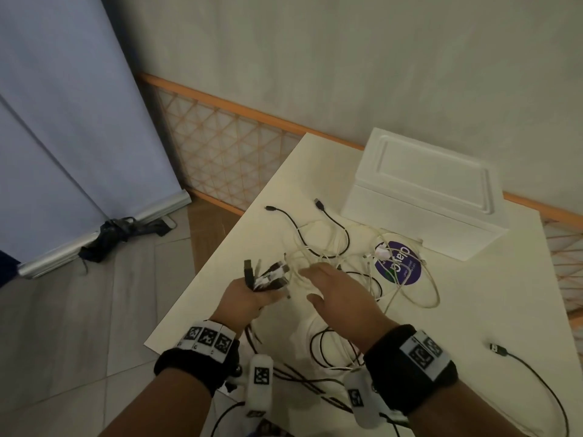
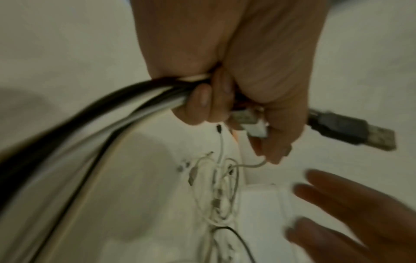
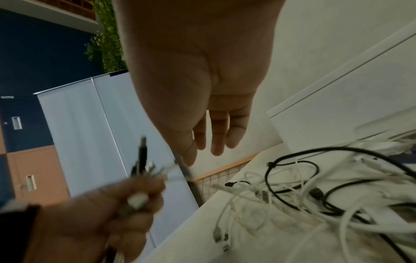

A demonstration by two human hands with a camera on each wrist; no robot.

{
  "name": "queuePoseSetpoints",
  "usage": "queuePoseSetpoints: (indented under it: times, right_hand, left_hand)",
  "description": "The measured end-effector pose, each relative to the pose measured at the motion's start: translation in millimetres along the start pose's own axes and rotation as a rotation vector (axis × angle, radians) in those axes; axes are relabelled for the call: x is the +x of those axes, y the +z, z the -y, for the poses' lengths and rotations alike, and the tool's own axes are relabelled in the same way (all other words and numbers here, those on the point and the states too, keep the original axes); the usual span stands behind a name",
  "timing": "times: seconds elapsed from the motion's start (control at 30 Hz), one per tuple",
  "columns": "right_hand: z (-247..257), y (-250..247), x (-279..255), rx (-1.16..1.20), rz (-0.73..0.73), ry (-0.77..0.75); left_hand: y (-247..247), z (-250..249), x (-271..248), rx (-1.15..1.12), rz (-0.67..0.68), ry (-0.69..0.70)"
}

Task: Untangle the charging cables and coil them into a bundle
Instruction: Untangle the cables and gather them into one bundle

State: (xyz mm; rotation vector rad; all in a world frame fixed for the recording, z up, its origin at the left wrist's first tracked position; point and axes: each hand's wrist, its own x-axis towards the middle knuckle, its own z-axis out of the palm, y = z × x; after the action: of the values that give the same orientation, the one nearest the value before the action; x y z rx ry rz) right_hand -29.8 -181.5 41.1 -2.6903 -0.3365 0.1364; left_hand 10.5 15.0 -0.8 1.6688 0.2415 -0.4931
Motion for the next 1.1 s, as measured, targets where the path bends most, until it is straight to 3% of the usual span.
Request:
queuePoseSetpoints:
  times: [0.07, 0.17, 0.33, 0.43, 0.57, 0.67, 0.77, 0.9, 1.0, 1.1]
  right_hand:
    - [-1, 4, 10, -0.038, 0.047, -0.02]
    - [-1, 2, 20, -0.018, 0.045, -0.019]
    - [-4, -24, 23, 0.3, -0.23, 0.121]
    - [-6, -34, 24, 0.396, -0.222, 0.17]
    - [-1, -36, 25, 0.265, -0.139, 0.123]
    - [6, -30, 21, 0.155, -0.082, 0.05]
    - [-3, -26, 16, 0.052, -0.086, 0.05]
    - [-42, -11, -2, -0.034, 0.102, 0.171]
    - [-60, -10, 1, 0.029, 0.072, 0.297]
    - [-50, -33, 11, 0.086, -0.104, 0.351]
  left_hand:
    - [7, -17, -8, -0.212, 0.129, 0.037]
    - [16, -31, -9, -0.424, 0.19, 0.062]
    - [19, -42, -1, -0.773, 0.189, 0.033]
    - [28, -49, 2, -0.788, 0.18, 0.072]
    - [50, -62, 0, -0.672, 0.233, 0.095]
    - [61, -70, -2, -0.575, 0.188, 0.125]
    - [58, -79, -1, -0.701, 0.119, 0.126]
    - [24, -105, -8, -0.935, 0.101, 0.25]
    - [4, -126, -24, -0.875, 0.173, 0.358]
    - [7, -122, -26, -0.628, 0.081, 0.405]
